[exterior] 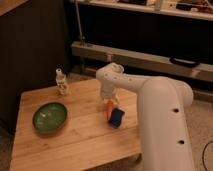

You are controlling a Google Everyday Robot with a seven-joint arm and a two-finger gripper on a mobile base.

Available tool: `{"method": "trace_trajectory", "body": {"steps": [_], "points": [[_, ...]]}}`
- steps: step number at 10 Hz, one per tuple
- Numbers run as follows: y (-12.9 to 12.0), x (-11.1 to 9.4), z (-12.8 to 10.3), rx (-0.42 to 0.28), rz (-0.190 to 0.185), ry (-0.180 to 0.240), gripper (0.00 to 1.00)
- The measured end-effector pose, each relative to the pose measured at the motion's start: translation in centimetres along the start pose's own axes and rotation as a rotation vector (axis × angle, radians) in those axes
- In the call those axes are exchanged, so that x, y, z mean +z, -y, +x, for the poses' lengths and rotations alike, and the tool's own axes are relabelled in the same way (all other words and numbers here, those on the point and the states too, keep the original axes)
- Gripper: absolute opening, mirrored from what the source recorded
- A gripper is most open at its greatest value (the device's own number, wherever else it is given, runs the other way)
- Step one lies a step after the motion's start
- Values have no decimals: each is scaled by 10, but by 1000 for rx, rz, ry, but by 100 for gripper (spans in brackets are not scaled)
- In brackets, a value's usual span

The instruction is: Drag the ceramic bowl in a circle

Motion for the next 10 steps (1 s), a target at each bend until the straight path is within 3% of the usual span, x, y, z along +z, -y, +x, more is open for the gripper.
{"method": "trace_trajectory", "body": {"steps": [10], "points": [[0, -2, -1, -1, -8, -7, 80]]}}
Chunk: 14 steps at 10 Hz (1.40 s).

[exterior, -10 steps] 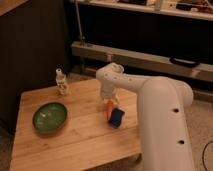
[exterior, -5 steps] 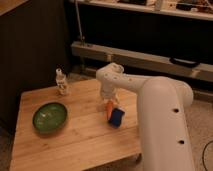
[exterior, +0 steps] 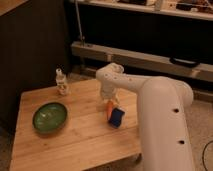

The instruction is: Drag the ceramic bowl in a circle

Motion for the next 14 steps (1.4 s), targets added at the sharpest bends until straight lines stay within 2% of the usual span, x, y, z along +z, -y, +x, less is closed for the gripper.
{"method": "trace_trajectory", "body": {"steps": [1, 2, 4, 12, 14], "points": [[0, -5, -4, 0, -19, -28, 80], [-1, -17, -9, -4, -28, -66, 80], [-7, -38, -18, -8, -42, -114, 80], [-3, -42, -18, -14, -38, -121, 80], [4, -49, -16, -46, -16, -129, 80]]}}
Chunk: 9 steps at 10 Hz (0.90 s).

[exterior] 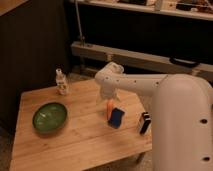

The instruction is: Drag the ceramic bowl in a circle

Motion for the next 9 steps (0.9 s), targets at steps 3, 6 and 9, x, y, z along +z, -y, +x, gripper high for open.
{"method": "trace_trajectory", "body": {"steps": [3, 6, 9], "points": [[41, -19, 16, -62, 39, -25, 80], [81, -43, 27, -158, 77, -27, 80], [109, -44, 36, -238, 123, 3, 80]]}}
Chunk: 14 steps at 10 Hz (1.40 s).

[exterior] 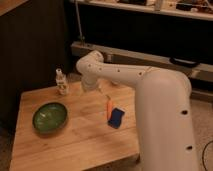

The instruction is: Drag the ceramic bowl in a circle

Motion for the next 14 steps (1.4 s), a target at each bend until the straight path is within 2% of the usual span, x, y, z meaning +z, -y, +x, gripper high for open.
{"method": "trace_trajectory", "body": {"steps": [3, 5, 8, 11, 14], "points": [[18, 1, -1, -52, 52, 26, 80], [26, -1, -3, -78, 115, 20, 80], [32, -5, -5, -98, 178, 9, 80], [37, -9, -7, -93, 236, -4, 80], [36, -10, -4, -68, 280, -16, 80]]}}
